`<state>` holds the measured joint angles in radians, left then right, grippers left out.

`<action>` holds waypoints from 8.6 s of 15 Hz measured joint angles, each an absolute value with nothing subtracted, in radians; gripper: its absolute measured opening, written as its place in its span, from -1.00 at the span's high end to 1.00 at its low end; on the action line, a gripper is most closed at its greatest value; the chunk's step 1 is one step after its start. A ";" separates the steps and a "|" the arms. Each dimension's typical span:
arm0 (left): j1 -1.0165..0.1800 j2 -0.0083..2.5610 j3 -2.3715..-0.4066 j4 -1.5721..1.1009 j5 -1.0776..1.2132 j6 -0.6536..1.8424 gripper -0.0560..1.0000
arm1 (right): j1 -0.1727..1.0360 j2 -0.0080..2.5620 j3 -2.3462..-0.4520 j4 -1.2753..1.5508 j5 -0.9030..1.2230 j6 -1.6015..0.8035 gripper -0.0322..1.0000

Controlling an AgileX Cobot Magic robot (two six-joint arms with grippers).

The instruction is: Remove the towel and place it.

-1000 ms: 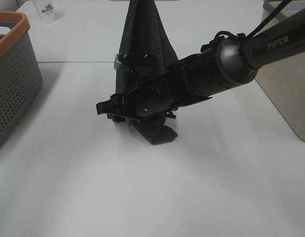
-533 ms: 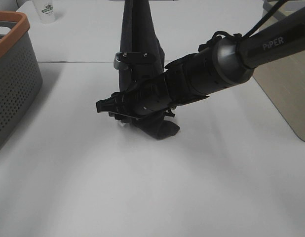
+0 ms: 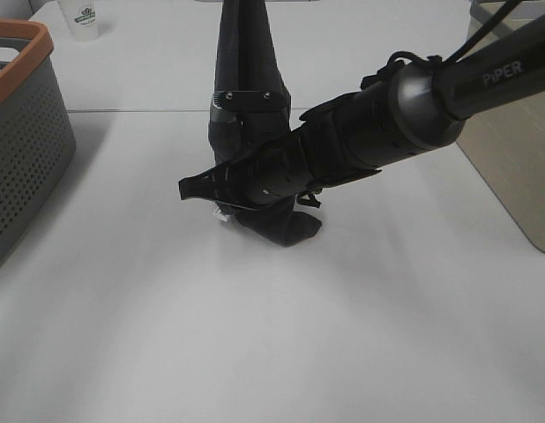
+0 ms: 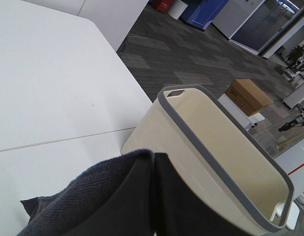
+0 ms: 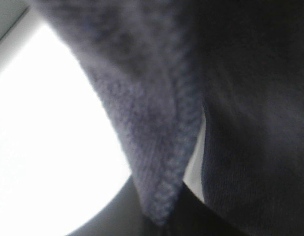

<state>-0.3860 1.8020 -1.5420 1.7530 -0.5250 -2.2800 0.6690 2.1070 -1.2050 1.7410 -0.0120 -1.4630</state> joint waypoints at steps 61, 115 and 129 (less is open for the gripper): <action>-0.291 1.854 -0.860 1.697 -0.260 -2.129 0.89 | 0.334 1.748 -0.618 -0.027 -0.092 -0.399 0.90; -0.007 1.196 -1.188 0.049 1.024 -0.090 -0.62 | 0.181 1.241 -1.332 -0.129 1.162 -0.041 -0.53; -0.007 0.161 -0.542 -0.012 0.964 -0.038 -0.65 | 0.181 0.289 -0.536 -0.035 0.977 -0.039 -0.60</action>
<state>-0.0070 0.1610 -0.5420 -0.0120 0.9640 -0.0380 0.1810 0.2890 -0.5360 -0.0350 0.9770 -0.0390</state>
